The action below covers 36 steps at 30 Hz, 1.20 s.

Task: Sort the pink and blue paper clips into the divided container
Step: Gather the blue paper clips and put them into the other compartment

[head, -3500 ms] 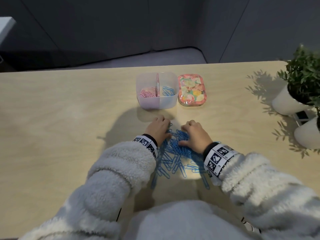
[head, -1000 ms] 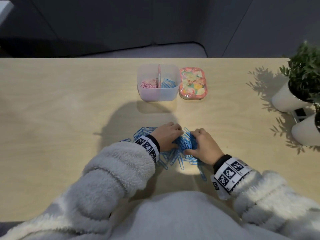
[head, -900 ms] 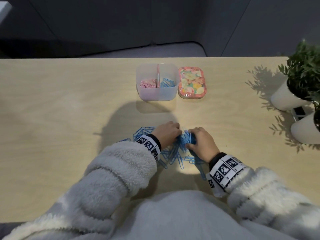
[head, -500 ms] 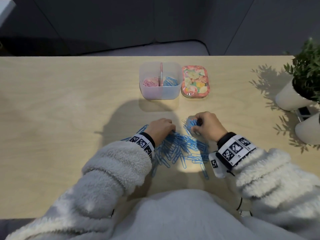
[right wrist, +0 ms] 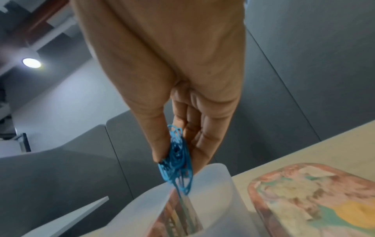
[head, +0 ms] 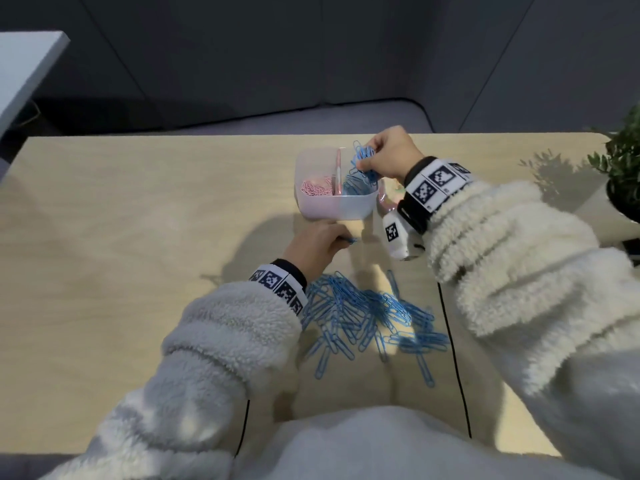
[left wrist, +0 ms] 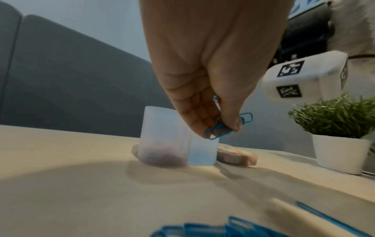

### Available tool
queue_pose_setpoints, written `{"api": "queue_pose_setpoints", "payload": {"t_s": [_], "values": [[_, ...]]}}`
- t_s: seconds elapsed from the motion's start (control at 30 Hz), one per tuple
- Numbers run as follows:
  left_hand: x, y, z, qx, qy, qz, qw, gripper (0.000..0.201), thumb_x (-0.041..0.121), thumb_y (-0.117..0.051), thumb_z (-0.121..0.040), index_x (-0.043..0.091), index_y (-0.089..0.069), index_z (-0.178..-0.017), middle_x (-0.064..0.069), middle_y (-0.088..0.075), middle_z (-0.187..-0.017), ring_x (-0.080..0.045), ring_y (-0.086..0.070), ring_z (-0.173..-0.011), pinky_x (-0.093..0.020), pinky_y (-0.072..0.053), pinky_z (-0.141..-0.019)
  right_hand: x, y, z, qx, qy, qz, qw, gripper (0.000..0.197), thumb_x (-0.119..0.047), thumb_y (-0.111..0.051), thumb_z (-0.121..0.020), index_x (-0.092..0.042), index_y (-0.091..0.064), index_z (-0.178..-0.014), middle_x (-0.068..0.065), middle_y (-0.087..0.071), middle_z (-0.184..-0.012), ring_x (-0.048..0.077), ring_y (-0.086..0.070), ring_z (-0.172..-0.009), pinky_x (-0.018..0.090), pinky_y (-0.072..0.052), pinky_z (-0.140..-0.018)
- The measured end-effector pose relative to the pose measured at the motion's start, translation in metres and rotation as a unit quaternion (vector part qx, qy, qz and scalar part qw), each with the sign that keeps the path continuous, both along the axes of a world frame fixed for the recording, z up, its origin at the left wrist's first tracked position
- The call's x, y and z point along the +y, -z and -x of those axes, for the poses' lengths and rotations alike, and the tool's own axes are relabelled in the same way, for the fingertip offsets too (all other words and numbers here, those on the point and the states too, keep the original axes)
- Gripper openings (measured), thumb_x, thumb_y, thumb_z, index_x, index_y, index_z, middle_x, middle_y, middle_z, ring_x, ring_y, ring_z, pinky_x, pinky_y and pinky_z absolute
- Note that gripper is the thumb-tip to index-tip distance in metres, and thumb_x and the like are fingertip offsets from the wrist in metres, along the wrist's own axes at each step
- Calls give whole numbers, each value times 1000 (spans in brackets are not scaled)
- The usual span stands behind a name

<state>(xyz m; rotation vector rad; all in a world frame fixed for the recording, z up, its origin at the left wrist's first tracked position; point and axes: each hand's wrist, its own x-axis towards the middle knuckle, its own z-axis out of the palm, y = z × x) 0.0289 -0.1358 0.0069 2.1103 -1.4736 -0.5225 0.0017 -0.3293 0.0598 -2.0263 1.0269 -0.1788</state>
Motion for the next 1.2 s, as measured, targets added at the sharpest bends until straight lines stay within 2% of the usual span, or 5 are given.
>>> {"api": "queue_pose_setpoints", "payload": {"t_s": [0.27,0.53,0.8,1.03,1.2], "values": [[-44,-29,-26,-30,-80,32,996,23,13,-51,-91,2,-68,-102,-19,-69,-103,-31,-60,-99,-31,-42,-80,0,15,-9,48,-44,-6,998,21,-14,-55,-88,2,-68,-95,13,-63,-92,21,-57,-84,21,-45,-63],[-106,-28,-40,-71,-100,-82,989,19,4,-45,-88,9,-60,-76,-17,-59,-91,-38,-55,-89,-35,-42,-76,15,12,73,-40,-63,-18,997,16,-4,-51,-88,4,-65,-88,13,-62,-83,21,-56,-78,38,-49,-81],[-95,-27,-26,-71,-76,-46,993,39,-2,-37,-89,7,-54,-124,-20,-59,-124,-36,-53,-115,-40,-41,-97,45,49,173,62,-158,1,986,4,-10,-66,-81,-12,-64,-79,-6,-61,-75,-6,-53,-61,27,-46,-71],[-28,21,39,-97,172,-21,980,26,19,-62,-78,12,-68,-102,-11,-67,-109,-34,-57,-106,-44,-45,-93,79,76,232,255,-231,30,939,100,-59,-82,-42,-18,-40,-123,2,-42,-113,24,-46,-105,42,-45,-88],[-7,43,78,-119,239,-156,951,101,60,-72,-62,20,-26,-143,-6,-27,-153,-26,-23,-141,-41,-23,-115,108,83,240,288,-253,118,916,121,-55,-84,-36,-15,-27,-135,4,-32,-128,26,-37,-115,42,-46,-92]]}}
